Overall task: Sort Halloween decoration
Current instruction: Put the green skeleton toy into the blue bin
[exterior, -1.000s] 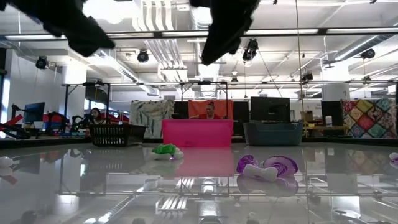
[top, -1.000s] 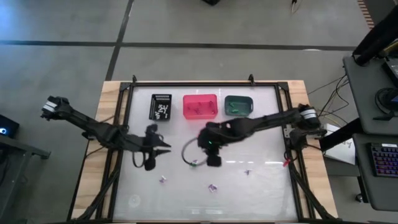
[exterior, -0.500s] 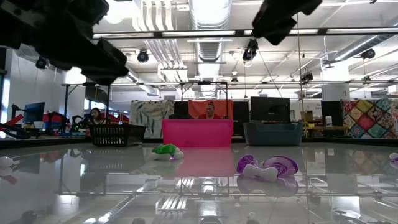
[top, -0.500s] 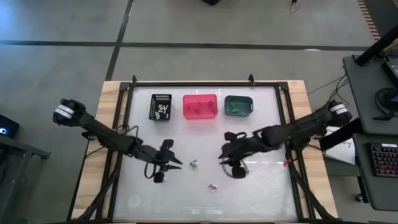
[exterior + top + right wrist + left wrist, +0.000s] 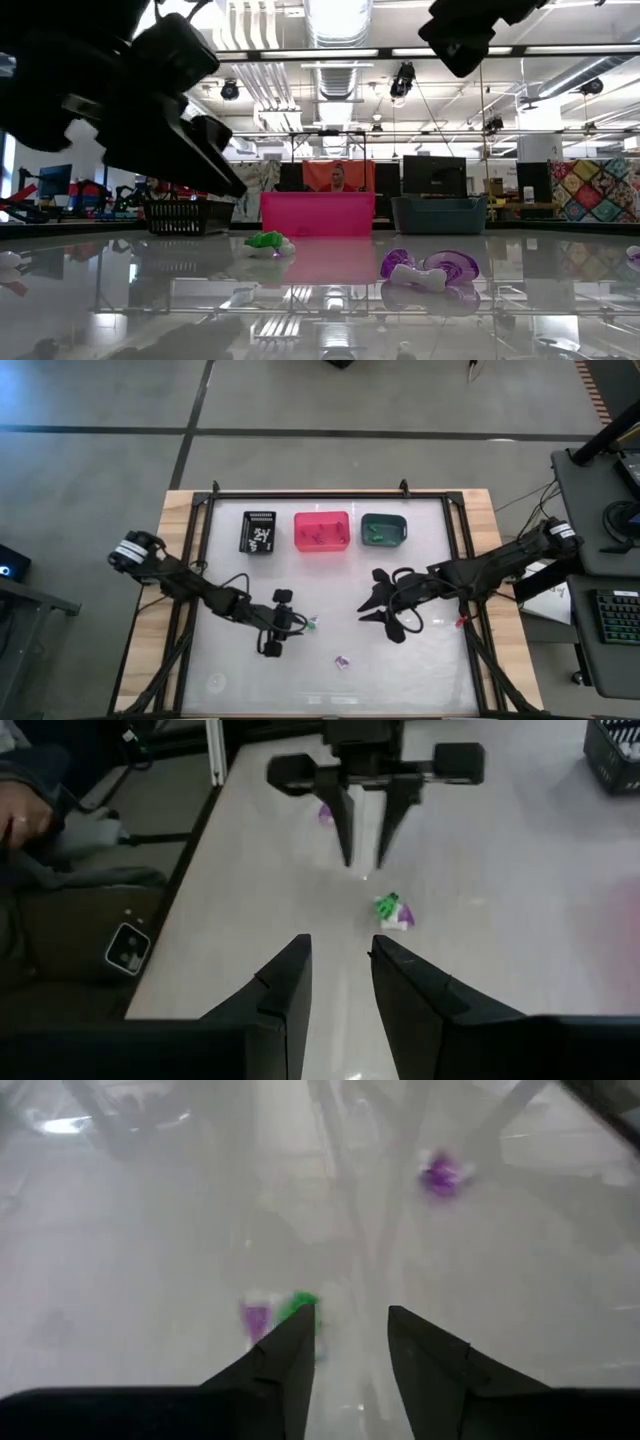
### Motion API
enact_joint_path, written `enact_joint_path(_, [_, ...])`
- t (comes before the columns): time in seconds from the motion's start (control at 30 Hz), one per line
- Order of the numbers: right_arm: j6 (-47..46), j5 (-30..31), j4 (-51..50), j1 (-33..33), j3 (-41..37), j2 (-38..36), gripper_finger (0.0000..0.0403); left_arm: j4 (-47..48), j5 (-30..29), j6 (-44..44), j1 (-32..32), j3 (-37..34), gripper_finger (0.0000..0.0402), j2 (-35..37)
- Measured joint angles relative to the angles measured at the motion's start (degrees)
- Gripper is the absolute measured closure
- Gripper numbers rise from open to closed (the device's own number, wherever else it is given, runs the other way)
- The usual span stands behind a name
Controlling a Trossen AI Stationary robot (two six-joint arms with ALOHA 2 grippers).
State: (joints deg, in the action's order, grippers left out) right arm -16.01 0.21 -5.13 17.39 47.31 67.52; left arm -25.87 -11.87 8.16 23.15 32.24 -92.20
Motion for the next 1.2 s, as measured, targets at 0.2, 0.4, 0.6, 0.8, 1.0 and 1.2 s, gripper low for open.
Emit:
enact_joint_path(0.2, [0.3, 0.0, 0.6, 0.0, 0.0, 1.0, 0.0305, -2.1, 0.1, -2.6, -1.6, -0.3, 0.0265, -2.4])
enact_joint_path(0.4, [0.3, 0.0, 0.8, 0.0, 0.0, 1.4, 0.0305, -3.8, 0.5, -3.9, -2.8, -0.5, 0.0263, -4.1])
enact_joint_path(0.6, [0.5, -0.1, 0.9, 0.0, 0.0, 1.6, 0.0305, -6.8, 0.8, -5.9, -4.0, -0.6, 0.0263, -5.7])
enact_joint_path(0.8, [0.5, -0.1, 1.0, 0.0, 0.0, 1.6, 0.0305, -7.0, 0.9, -6.2, -5.0, -0.9, 0.0263, -6.7])
enact_joint_path(1.0, [0.5, -0.1, 1.1, 0.0, 0.0, 1.6, 0.0305, -8.2, 0.9, -6.2, -5.3, -0.8, 0.0263, -9.9])
enact_joint_path(1.2, [0.1, 0.0, 1.1, 0.0, 0.0, 1.6, 0.0305, -9.1, 0.9, -5.0, -5.3, -0.7, 0.0268, -11.3])
